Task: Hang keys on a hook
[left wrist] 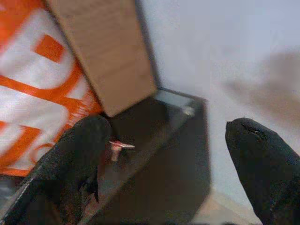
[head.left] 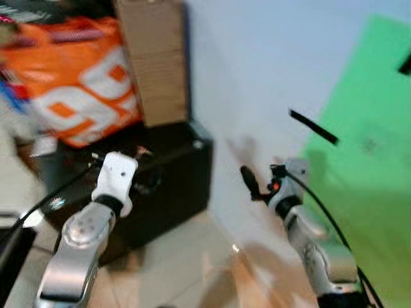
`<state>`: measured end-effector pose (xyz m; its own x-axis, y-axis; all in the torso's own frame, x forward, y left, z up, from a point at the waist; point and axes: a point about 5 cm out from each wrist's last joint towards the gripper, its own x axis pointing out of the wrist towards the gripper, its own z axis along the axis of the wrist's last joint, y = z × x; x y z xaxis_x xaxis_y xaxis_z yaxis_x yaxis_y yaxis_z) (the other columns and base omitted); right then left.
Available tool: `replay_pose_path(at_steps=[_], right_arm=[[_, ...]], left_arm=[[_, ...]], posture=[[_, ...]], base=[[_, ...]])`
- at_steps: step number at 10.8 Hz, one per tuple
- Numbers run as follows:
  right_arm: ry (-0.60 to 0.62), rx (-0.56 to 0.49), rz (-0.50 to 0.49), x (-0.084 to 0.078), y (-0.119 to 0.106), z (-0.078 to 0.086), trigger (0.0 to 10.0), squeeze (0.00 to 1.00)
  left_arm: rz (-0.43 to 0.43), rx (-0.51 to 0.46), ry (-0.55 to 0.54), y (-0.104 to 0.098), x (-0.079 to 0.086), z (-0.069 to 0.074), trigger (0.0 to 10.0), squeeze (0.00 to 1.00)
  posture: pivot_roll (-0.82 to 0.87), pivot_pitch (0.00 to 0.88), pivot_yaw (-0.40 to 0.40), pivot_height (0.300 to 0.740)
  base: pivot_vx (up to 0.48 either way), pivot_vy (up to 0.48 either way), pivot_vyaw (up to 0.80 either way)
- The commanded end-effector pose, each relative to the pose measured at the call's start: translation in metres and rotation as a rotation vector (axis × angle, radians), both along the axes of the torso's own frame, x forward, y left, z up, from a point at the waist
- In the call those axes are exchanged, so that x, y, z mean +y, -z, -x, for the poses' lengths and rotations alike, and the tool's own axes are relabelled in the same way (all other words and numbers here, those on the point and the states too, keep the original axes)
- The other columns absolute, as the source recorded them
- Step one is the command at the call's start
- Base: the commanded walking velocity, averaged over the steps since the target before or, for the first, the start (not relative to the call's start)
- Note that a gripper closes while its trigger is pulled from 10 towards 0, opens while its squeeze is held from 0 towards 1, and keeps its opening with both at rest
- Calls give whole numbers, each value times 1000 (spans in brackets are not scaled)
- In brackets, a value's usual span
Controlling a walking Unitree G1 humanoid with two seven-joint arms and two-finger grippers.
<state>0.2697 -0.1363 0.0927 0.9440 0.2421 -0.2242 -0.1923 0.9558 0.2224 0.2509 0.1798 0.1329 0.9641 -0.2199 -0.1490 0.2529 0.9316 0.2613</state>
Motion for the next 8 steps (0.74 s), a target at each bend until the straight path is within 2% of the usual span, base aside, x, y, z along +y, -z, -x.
replay_pose_path(at_steps=[1,8], right_arm=[[10,-16,8,-2,-3,-2,10000,1000],[-2,-21,17,0,-4,-4,10000,1000]], left_arm=[[-10,-11,7,-3,-1,0,10000,4],[-8,-17,-3,-3,0,-1,10000,12]], posture=[[67,0,-18,740],[73,0,-28,740]], base=[[259,0,756],[259,0,757]])
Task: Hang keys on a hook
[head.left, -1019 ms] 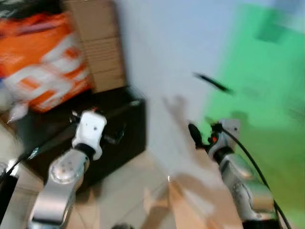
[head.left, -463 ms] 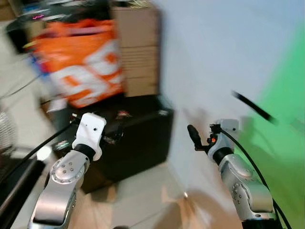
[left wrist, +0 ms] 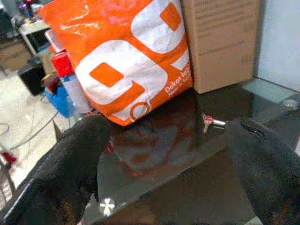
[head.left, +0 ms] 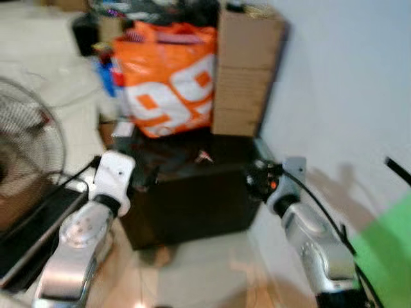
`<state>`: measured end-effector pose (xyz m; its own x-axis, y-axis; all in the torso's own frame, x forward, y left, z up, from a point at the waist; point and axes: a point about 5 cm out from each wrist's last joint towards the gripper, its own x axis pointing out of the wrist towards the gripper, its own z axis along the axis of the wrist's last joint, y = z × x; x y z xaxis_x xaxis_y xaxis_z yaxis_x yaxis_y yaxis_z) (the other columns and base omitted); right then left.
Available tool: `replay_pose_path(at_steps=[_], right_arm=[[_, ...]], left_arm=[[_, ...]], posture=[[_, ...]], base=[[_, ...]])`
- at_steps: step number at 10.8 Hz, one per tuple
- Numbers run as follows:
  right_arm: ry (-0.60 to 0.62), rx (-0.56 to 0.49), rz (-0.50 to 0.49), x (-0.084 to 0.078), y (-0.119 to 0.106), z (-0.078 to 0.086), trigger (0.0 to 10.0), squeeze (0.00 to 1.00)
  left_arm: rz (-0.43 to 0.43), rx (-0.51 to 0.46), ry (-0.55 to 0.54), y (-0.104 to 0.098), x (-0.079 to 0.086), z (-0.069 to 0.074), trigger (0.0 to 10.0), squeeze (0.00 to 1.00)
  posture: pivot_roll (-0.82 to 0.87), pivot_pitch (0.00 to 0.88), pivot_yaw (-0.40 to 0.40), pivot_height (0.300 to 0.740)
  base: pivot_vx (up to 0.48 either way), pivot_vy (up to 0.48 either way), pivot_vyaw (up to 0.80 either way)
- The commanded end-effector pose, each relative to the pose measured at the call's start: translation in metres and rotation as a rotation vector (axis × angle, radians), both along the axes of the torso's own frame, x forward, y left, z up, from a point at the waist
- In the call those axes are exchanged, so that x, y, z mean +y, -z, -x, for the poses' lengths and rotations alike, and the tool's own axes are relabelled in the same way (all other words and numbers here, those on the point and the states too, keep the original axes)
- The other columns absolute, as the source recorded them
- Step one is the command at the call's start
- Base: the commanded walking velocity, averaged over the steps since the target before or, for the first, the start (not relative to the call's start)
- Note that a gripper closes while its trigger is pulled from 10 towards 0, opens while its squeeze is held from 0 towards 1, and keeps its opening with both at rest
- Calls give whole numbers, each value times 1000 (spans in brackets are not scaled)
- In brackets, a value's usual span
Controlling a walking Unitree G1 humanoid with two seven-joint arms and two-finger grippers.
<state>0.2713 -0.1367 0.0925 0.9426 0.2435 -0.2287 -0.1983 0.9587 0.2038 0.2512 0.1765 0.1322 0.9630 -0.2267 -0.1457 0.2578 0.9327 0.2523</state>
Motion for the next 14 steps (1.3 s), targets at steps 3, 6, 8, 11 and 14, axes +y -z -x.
replay_pose_path(at_steps=[3,6,8,11,14], right_arm=[[39,-24,10,-3,-4,-4,10000,1000],[71,-45,20,-8,-6,-5,10000,1000],[84,-56,38,-12,-7,-7,10000,1000],[96,-59,51,-15,-7,-8,10000,1000],[99,-57,60,-16,-6,-8,10000,1000]], left_arm=[[-15,-21,-10,-4,3,-2,10000,4],[-14,-24,-14,-4,4,-2,10000,16],[-14,-26,-16,-5,5,-3,10000,20],[-12,-28,-16,-5,5,-3,10000,20],[-11,-29,-14,-5,4,-3,10000,24]], posture=[[72,0,-27,740],[72,0,-25,740],[71,0,-25,740],[73,0,-28,740],[70,0,-26,740]], base=[[275,0,452],[291,0,0],[308,0,0],[321,0,0],[320,0,0]])
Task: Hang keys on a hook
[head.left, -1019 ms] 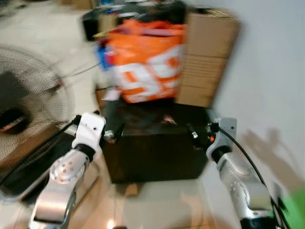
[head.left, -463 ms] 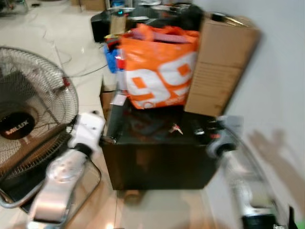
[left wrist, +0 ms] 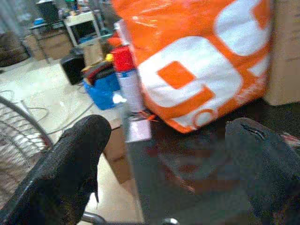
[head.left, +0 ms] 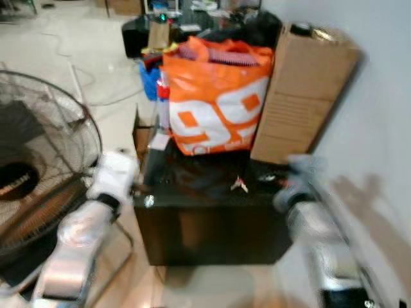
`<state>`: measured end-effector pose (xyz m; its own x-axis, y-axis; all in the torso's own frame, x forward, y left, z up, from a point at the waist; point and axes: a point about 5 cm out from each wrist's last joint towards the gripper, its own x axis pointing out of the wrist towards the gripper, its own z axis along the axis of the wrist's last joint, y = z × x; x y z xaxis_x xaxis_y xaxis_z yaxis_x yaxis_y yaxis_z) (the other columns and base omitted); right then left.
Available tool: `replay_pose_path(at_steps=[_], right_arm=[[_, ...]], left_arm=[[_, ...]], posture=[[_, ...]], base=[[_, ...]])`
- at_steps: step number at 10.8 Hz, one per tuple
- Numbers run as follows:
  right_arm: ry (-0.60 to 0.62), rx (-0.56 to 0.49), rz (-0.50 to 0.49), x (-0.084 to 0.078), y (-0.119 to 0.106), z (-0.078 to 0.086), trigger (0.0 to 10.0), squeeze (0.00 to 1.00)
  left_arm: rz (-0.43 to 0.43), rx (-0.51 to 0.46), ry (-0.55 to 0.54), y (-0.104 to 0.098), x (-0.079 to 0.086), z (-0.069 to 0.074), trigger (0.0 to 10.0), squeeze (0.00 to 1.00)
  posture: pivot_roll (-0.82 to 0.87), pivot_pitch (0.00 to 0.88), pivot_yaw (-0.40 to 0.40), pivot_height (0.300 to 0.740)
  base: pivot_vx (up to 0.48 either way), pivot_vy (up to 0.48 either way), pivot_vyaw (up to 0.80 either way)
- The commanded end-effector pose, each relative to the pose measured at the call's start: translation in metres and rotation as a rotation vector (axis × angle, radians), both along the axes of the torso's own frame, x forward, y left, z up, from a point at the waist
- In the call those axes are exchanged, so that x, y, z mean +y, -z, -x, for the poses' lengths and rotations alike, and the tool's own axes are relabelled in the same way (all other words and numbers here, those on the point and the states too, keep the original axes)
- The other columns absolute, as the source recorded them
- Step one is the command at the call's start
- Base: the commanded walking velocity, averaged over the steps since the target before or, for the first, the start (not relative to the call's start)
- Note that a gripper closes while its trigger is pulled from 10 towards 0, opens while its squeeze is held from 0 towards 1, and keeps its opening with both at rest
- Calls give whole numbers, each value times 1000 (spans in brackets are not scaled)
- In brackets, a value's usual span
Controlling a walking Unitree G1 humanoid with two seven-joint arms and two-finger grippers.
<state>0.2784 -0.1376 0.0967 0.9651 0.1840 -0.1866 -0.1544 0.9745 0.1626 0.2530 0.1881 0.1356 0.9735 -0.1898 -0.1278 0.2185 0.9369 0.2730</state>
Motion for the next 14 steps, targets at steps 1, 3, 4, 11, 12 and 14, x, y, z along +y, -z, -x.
replay_pose_path(at_steps=[1,3,4,11,12,14], right_arm=[[49,-5,30,-15,-1,0,10000,1000],[48,-3,33,-16,0,-1,10000,1000],[47,-3,35,-16,0,-1,10000,1000],[33,0,54,-16,0,-2,10000,1000],[33,1,56,-17,0,-2,10000,1000],[35,4,59,-17,1,-3,10000,1000]], left_arm=[[6,-6,24,-2,-7,-1,10000,27],[6,-6,23,-2,-8,-1,10000,24],[7,-6,23,-1,-8,-1,10000,24],[11,-6,27,0,-11,0,10000,24],[5,-6,31,0,-11,1,10000,27],[2,-5,38,1,-11,1,10000,27]], posture=[[71,0,-27,740],[73,0,-31,740],[73,0,-33,740],[82,0,-52,740],[81,0,-49,740],[79,0,-47,740]], base=[[315,0,0],[317,0,0],[315,0,0],[320,0,0],[315,0,0],[317,0,0]])
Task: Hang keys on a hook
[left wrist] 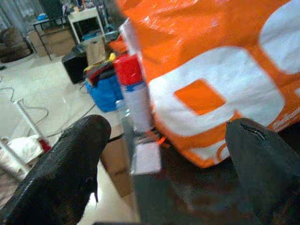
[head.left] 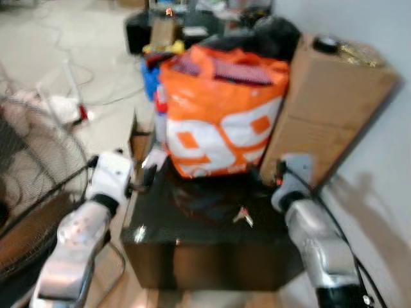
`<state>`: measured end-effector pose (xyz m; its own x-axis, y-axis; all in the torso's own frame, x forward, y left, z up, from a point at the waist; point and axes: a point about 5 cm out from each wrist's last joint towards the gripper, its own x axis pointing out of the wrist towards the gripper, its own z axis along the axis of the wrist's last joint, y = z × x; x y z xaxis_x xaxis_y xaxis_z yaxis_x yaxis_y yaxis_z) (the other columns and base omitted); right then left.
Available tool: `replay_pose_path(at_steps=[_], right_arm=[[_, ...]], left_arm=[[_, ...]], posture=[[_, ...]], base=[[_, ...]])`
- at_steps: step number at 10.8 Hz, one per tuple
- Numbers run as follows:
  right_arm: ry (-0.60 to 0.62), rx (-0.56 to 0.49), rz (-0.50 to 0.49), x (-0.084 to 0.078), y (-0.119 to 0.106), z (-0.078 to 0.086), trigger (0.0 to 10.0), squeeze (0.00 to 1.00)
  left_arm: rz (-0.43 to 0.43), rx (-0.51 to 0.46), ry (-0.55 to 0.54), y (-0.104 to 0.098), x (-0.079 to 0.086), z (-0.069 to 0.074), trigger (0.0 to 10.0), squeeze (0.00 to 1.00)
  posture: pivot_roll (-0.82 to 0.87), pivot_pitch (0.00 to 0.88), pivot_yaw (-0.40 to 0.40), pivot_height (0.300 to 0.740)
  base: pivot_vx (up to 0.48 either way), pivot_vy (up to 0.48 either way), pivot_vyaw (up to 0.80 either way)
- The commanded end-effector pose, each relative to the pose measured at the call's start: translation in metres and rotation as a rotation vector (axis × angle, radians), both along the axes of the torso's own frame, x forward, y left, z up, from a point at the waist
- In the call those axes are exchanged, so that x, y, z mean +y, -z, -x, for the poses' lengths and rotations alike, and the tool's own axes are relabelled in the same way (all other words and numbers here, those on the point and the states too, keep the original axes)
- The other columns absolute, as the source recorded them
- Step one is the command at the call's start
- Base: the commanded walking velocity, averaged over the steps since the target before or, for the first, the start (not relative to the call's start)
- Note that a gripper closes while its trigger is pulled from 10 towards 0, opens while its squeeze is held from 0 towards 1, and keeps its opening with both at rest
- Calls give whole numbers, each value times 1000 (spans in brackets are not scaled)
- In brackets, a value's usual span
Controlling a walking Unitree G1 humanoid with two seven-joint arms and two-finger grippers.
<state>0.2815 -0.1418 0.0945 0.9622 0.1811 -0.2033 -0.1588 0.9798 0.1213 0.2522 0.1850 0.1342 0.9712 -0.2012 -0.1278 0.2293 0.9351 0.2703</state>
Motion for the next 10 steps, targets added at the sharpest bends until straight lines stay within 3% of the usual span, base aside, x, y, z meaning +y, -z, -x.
replay_pose_path(at_steps=[1,4,7,10], right_arm=[[39,-5,17,-12,0,1,10000,1000],[32,-2,21,-11,0,0,10000,1000],[27,-1,25,-11,1,-2,10000,1000],[27,73,74,-25,13,-2,10000,1000]], left_arm=[[-1,-5,29,-1,-8,0,10000,20],[-1,-4,33,0,-8,0,10000,24],[-1,-5,34,0,-8,-1,10000,24],[-17,8,44,2,-8,2,10000,0]], posture=[[77,0,-45,740],[79,0,-47,740],[81,0,-48,740],[89,0,-53,740]], base=[[319,0,0],[320,0,0],[320,0,698],[209,0,181]])
